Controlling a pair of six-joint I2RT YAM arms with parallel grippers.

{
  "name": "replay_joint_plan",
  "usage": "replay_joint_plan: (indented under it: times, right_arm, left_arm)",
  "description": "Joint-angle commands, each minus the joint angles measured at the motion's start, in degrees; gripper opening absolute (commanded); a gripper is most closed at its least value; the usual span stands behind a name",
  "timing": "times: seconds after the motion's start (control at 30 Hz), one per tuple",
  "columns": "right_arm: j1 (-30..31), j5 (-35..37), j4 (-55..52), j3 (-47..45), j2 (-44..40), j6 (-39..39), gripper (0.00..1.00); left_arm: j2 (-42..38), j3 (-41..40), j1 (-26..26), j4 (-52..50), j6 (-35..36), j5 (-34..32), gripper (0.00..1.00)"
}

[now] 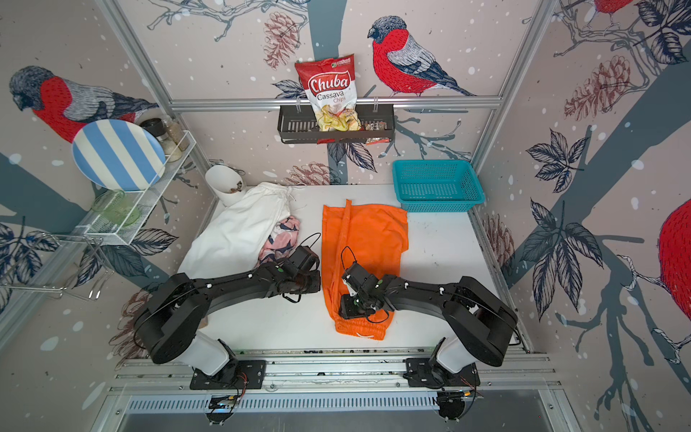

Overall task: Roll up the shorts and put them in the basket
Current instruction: Roll the shorts at the center of the board.

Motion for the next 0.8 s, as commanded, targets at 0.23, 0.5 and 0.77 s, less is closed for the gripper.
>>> replay_joint_plan:
  times: [0.23, 0.5, 0.77]
  right_arm:
    - [-6.39, 3.81, -1.18, 7.07, -2.43, -0.15, 0.46]
    - [-16.45, 13.26, 0.56, 28.4, 13.88, -7.13, 0.47]
    - [-19.23, 30.13, -8.77, 57.08, 37.46, -16.3, 0.58]
  left_arm:
    - [2.78, 4.46, 7.98, 2.35, 4.58, 4.59, 0.24]
    - [14.27, 19.18, 14.01, 0.63, 9.33, 7.21, 0.21]
    - [24.93, 30.25, 19.41, -0.96, 10.39, 9.56, 0.24]
